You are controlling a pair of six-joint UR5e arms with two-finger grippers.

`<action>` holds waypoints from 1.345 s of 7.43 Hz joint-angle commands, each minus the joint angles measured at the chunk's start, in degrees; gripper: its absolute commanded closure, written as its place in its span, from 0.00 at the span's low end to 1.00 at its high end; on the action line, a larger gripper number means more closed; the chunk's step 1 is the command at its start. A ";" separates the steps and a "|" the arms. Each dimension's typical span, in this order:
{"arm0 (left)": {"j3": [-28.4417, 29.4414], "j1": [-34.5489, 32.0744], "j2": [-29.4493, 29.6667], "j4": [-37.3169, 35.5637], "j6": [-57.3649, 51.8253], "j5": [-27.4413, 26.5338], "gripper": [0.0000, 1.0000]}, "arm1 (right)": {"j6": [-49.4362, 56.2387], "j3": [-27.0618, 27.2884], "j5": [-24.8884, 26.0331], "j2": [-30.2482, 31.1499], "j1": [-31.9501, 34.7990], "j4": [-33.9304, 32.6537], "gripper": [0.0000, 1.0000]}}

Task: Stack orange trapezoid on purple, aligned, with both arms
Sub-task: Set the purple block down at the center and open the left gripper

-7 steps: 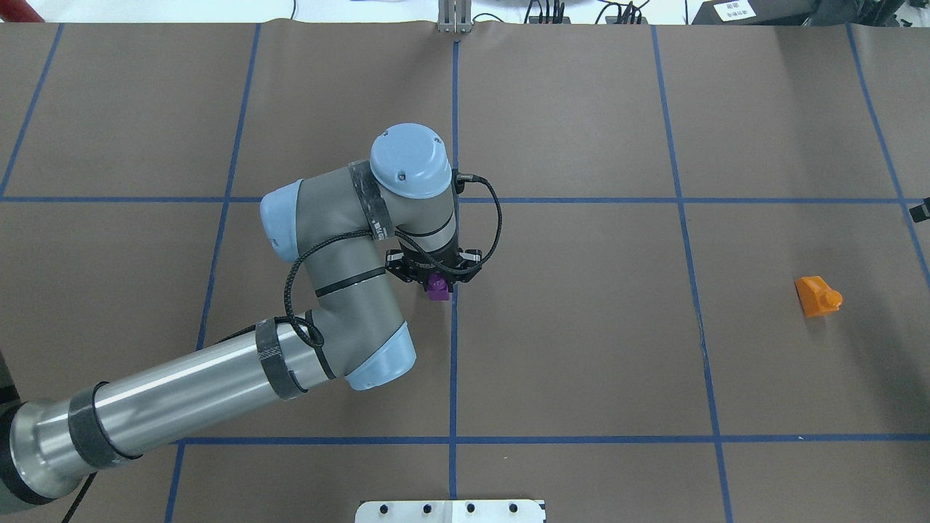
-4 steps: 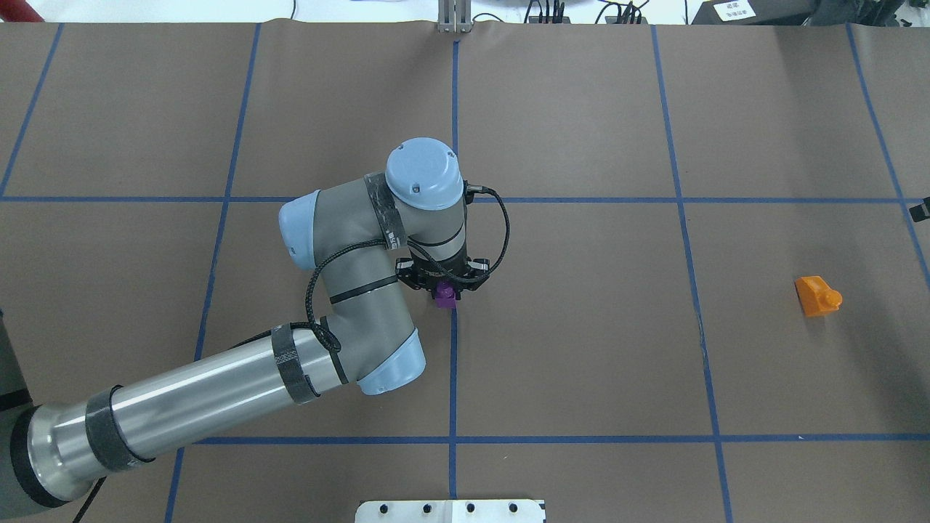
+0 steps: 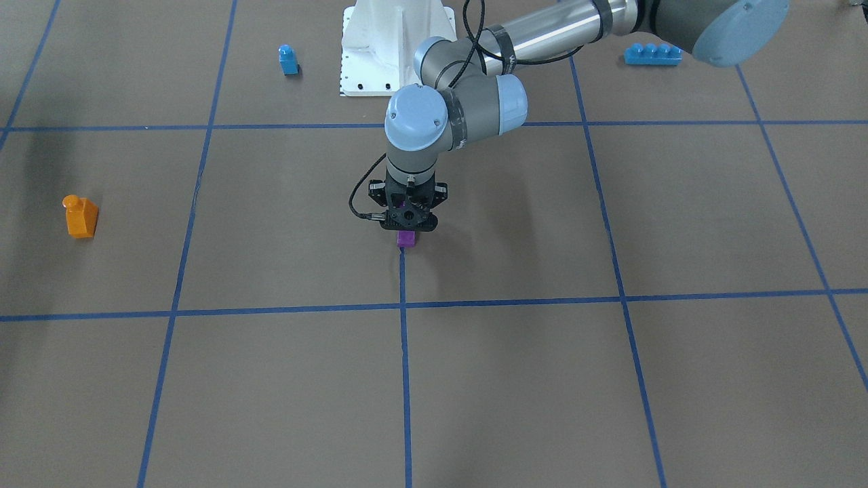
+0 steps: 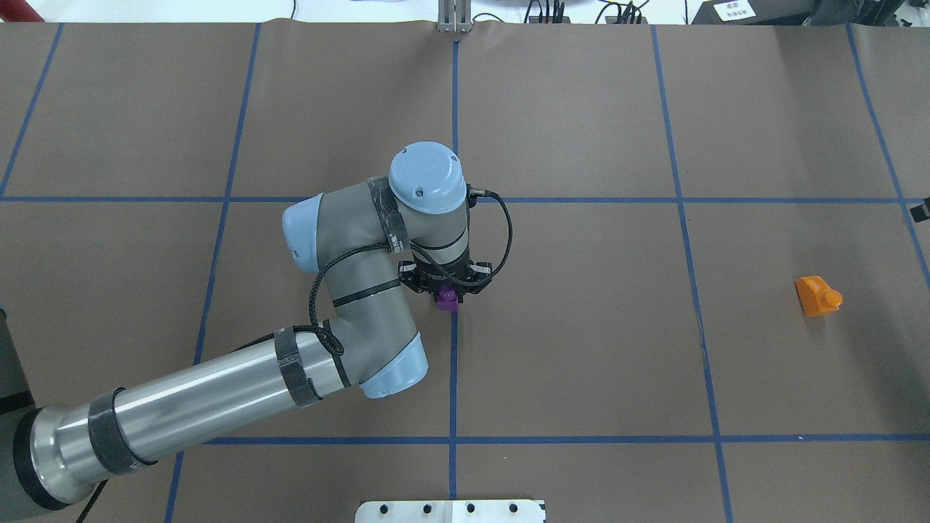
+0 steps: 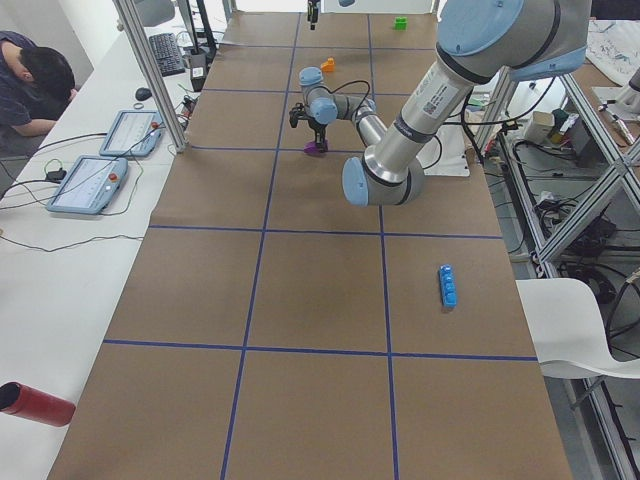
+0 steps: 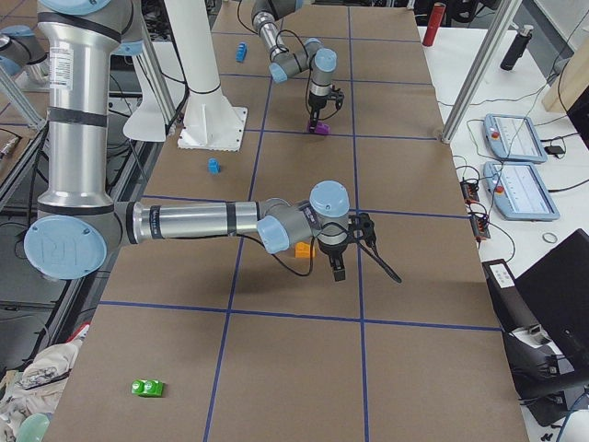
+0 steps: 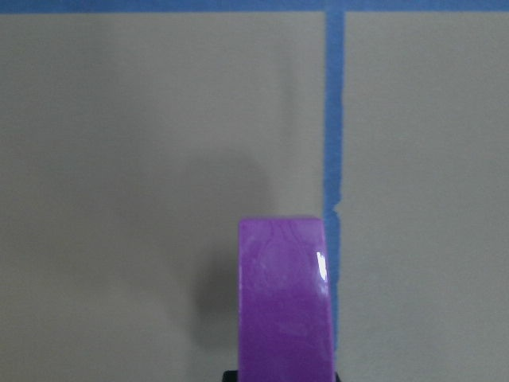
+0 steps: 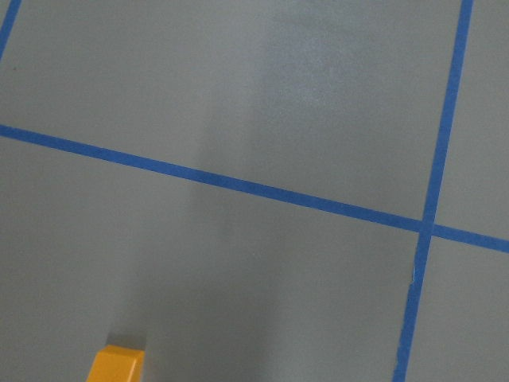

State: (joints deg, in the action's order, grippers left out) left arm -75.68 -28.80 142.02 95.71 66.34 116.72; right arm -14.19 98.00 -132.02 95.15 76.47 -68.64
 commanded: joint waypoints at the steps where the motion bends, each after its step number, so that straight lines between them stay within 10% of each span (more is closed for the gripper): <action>1: 0.00 0.06 0.28 0.00 -0.07 0.00 0.82 | 0.04 0.00 0.01 0.03 0.00 0.00 0.01; 10: -3.74 -0.63 0.10 -0.78 -0.07 0.17 0.00 | -0.48 0.17 -0.43 0.12 0.00 0.00 0.01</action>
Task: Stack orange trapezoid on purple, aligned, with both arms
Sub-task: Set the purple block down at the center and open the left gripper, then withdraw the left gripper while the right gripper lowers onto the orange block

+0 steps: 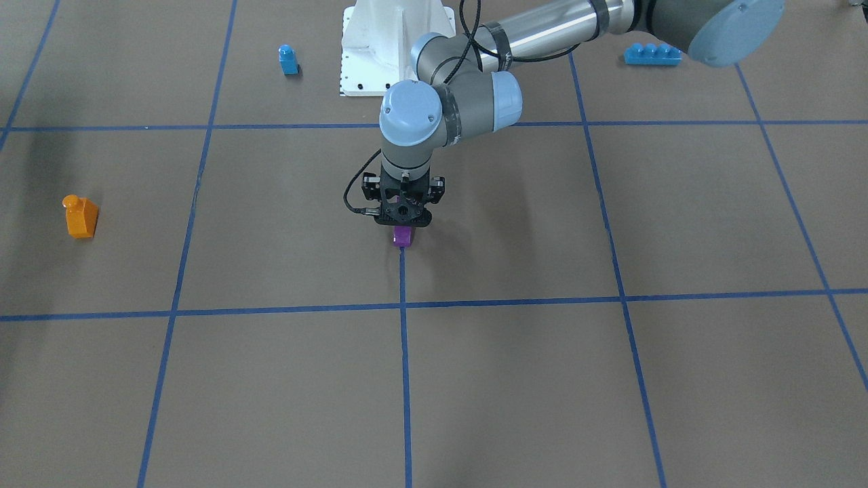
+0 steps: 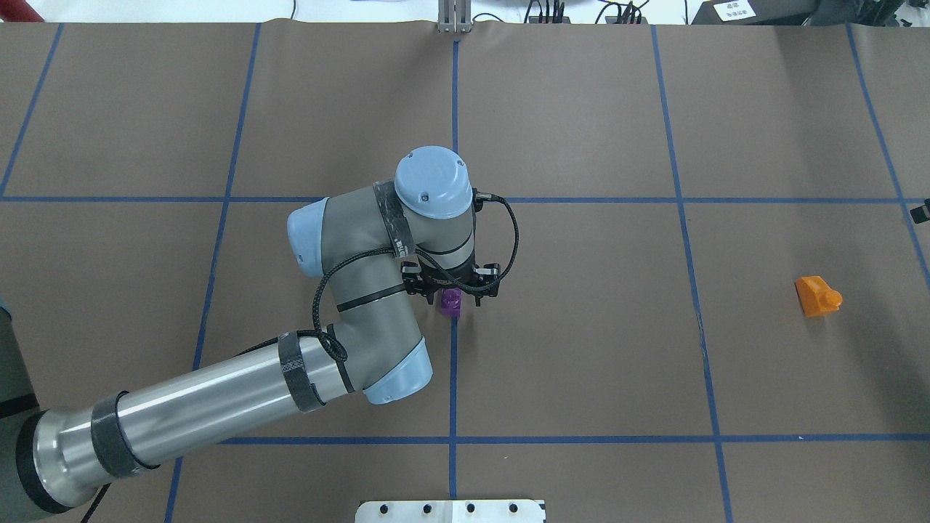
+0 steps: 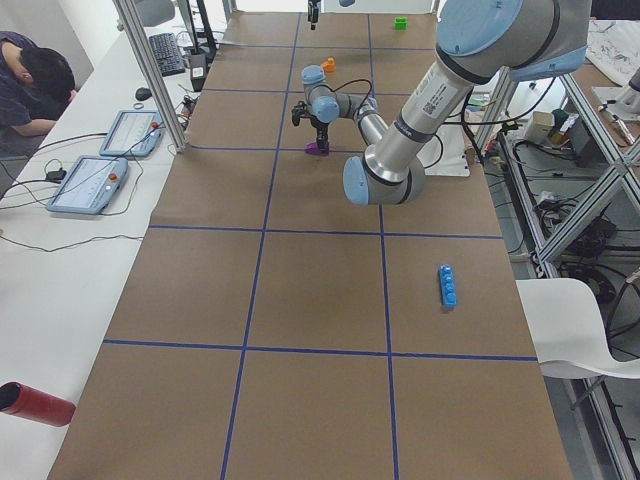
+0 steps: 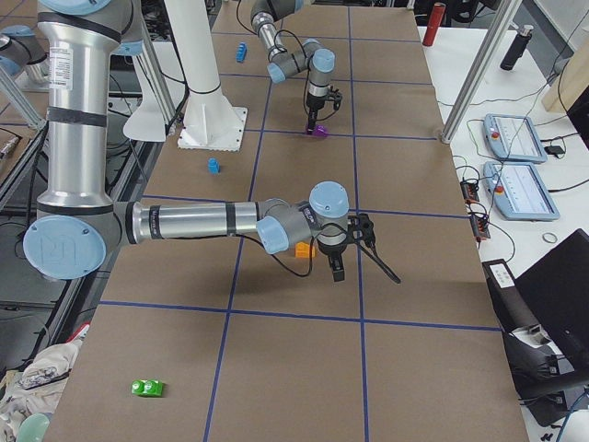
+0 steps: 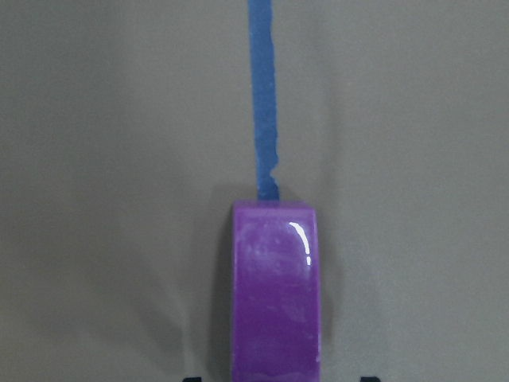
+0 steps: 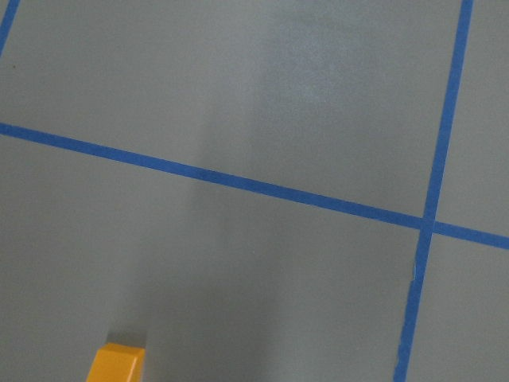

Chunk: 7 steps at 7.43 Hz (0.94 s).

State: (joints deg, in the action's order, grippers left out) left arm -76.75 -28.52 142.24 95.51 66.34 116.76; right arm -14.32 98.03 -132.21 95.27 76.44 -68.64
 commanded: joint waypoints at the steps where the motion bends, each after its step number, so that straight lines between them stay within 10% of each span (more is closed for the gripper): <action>1: -6.79 -3.10 -0.90 -3.03 -0.16 1.71 0.00 | -3.92 1.62 -0.33 0.35 -0.06 0.00 0.01; 5: -34.37 -19.67 -18.08 -27.25 -29.58 5.30 0.00 | -23.33 9.28 3.60 5.70 -8.82 5.23 0.01; 7: -36.01 -33.91 -28.28 -30.30 -54.11 11.64 0.00 | -31.36 9.11 11.24 7.73 -18.20 12.03 0.01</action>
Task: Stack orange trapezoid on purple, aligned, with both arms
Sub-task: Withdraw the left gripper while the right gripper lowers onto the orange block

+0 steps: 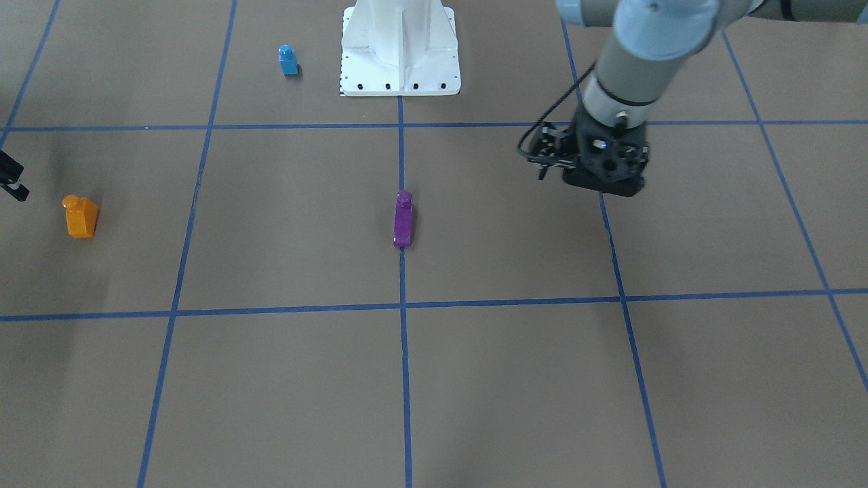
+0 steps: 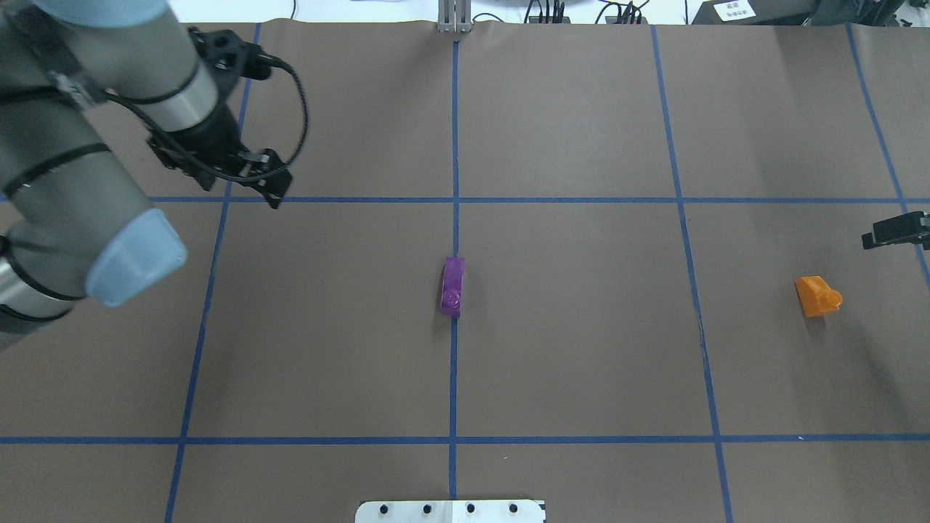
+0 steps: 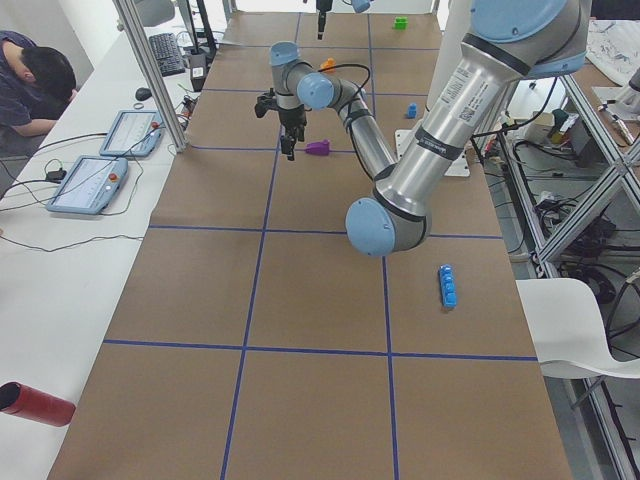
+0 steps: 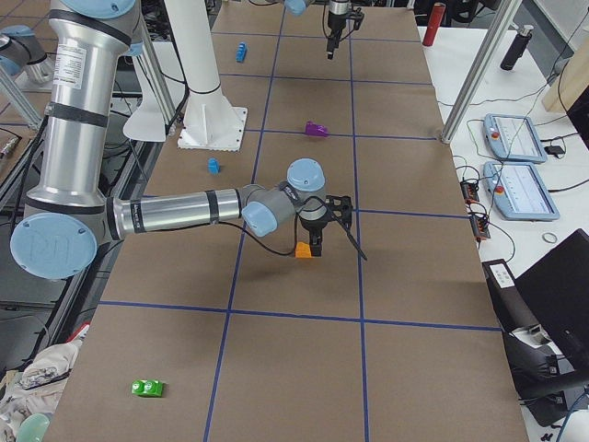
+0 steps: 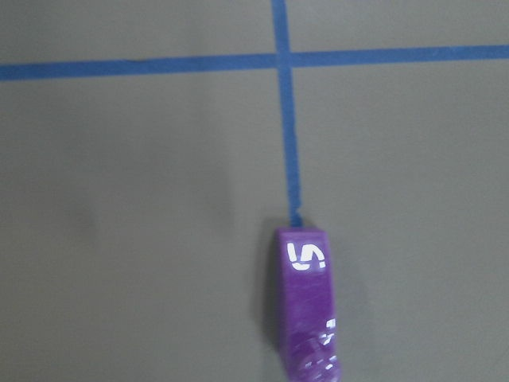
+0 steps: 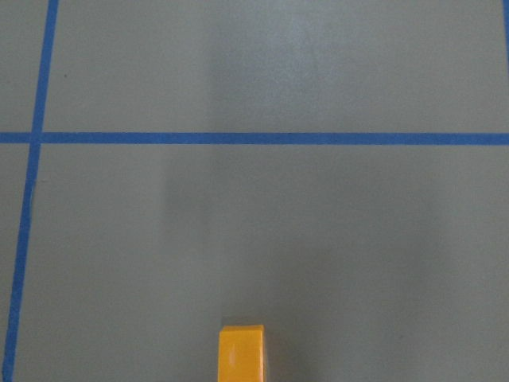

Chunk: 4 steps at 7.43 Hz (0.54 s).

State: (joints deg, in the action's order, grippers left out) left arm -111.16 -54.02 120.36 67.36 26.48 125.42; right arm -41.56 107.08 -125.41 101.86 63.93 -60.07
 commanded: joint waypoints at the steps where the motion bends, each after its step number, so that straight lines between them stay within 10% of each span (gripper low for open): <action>1: -1.61 -11.43 -8.54 -2.15 -19.23 2.98 0.00 | -3.97 0.06 8.30 1.15 -9.49 3.73 0.01; 4: -1.87 -11.72 -8.73 -2.15 -19.10 2.90 0.00 | -3.44 -0.47 8.25 1.06 -12.42 3.73 0.08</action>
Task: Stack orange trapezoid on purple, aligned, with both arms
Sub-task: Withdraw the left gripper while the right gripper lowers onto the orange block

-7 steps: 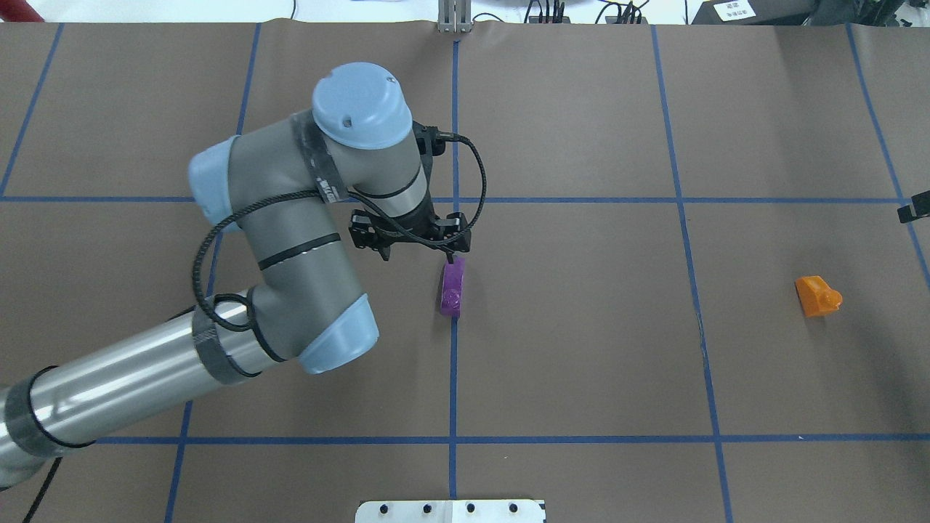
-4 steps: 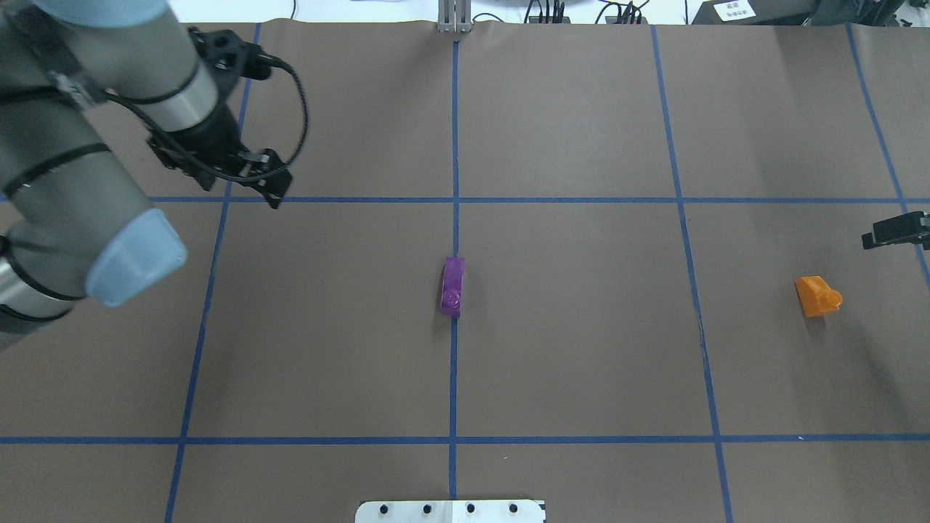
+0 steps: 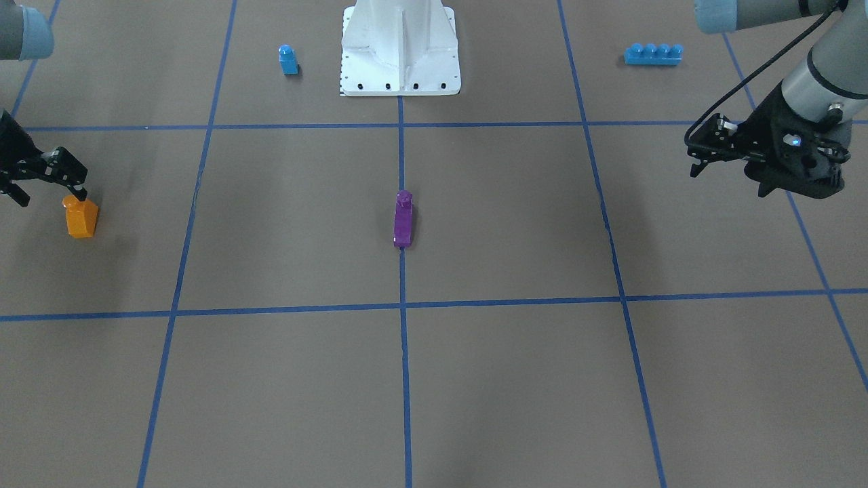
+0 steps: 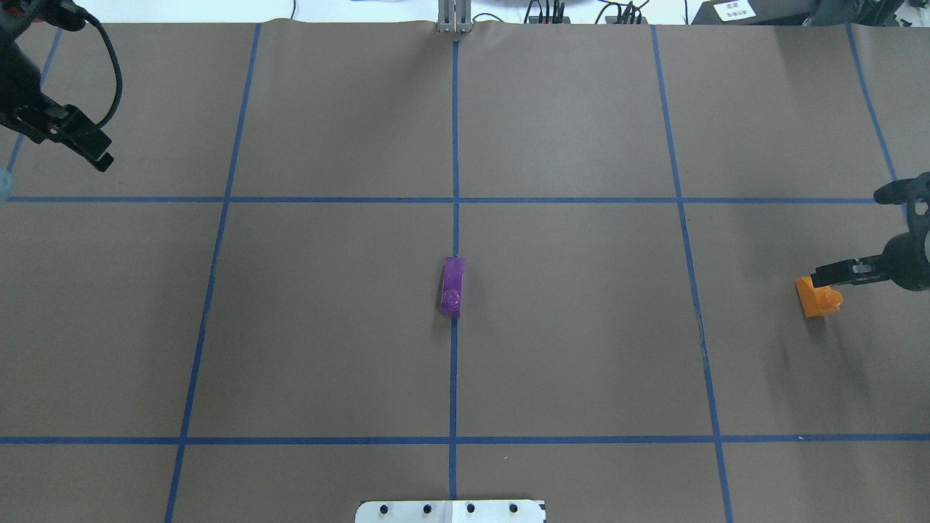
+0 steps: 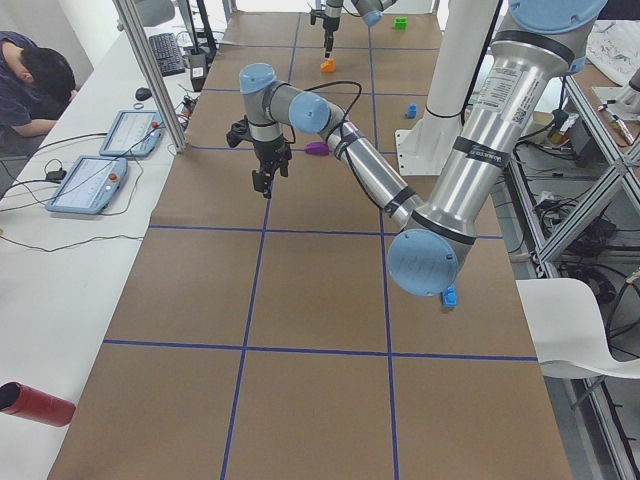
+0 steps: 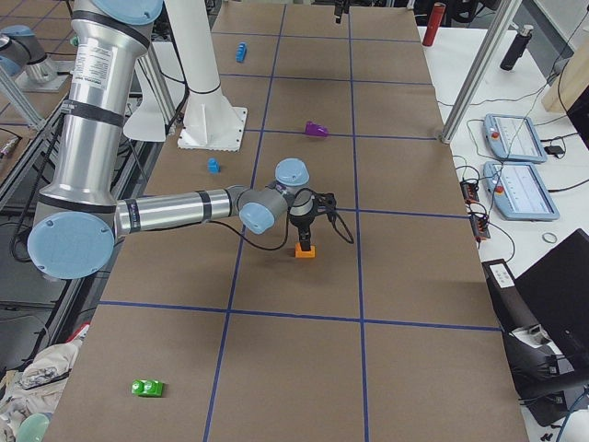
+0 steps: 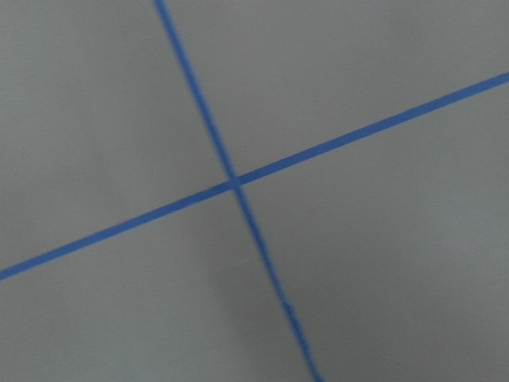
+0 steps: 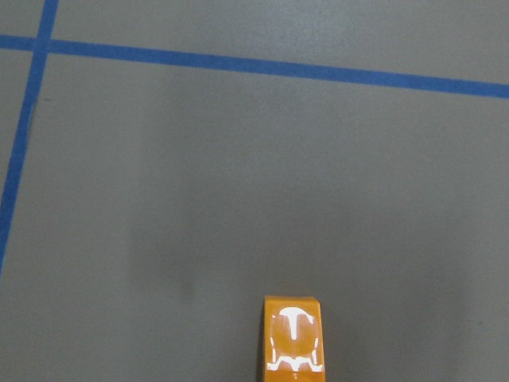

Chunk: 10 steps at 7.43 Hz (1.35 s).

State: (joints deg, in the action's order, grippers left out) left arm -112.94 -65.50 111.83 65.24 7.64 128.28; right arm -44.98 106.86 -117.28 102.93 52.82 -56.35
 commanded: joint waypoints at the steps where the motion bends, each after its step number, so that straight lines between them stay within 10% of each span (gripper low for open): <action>1: -0.09 -0.16 -0.21 -0.03 -0.26 0.04 0.00 | 0.07 -1.38 -0.05 -0.18 -1.57 0.01 0.16; 8: 0.09 0.11 -0.21 -0.03 -0.08 0.04 0.00 | 1.21 -3.85 -0.31 -0.45 -3.07 -0.08 0.28; 10: 0.09 0.11 -0.21 -0.03 -0.08 0.04 0.00 | 1.21 -4.21 -0.40 -0.53 -3.16 -0.34 0.46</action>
State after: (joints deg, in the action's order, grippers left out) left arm -112.87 -65.39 111.62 65.21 7.55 128.32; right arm -43.77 102.84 -117.65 102.47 49.79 -56.52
